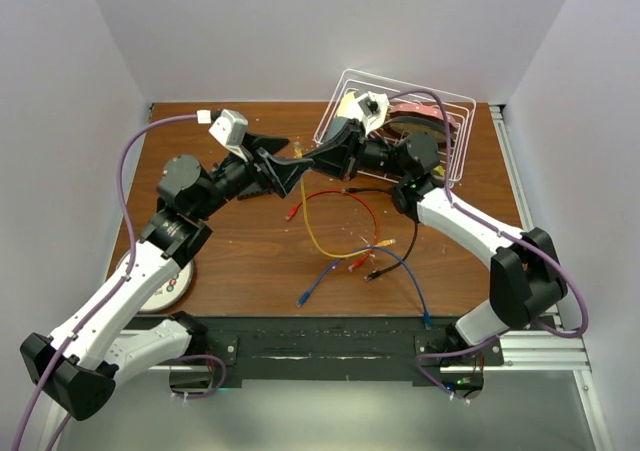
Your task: Insert the plug into the switch port
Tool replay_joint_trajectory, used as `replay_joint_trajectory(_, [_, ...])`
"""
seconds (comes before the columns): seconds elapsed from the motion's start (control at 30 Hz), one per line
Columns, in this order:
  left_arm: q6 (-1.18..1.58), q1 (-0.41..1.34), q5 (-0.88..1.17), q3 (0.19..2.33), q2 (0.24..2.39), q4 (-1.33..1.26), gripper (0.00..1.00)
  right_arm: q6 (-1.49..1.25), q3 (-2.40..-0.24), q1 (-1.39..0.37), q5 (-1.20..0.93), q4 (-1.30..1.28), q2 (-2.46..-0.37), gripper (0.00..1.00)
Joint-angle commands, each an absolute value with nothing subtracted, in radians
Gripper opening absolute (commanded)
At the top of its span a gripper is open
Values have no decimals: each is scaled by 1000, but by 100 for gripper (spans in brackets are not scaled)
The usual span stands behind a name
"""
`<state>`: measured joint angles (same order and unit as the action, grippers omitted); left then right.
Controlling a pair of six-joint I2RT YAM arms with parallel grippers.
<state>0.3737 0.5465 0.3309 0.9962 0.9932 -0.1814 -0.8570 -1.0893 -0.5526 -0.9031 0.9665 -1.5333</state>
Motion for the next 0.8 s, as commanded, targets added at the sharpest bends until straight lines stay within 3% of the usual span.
replay_joint_trajectory(0.0, [354,551,259,1038,968,-163,96,-737,-1190,-506,-810,768,-1517,0])
replay_joint_trajectory(0.03, [354,552,247,1042,968,-150,100,-715,-1209,-488,-787,731,-1517,0])
replay_joint_trajectory(0.27, [357,551,245,1016,974,-127,100,-561,-1460,-413,-643,457,-1562,0])
replay_joint_trajectory(0.43, [391,552,250,924,1012,-169,100,-670,-1663,-348,-687,498,-1606,0])
replay_joint_trajectory(0.77, [430,561,271,838,1164,-261,100,-762,-1721,-250,-738,520,-1526,0])
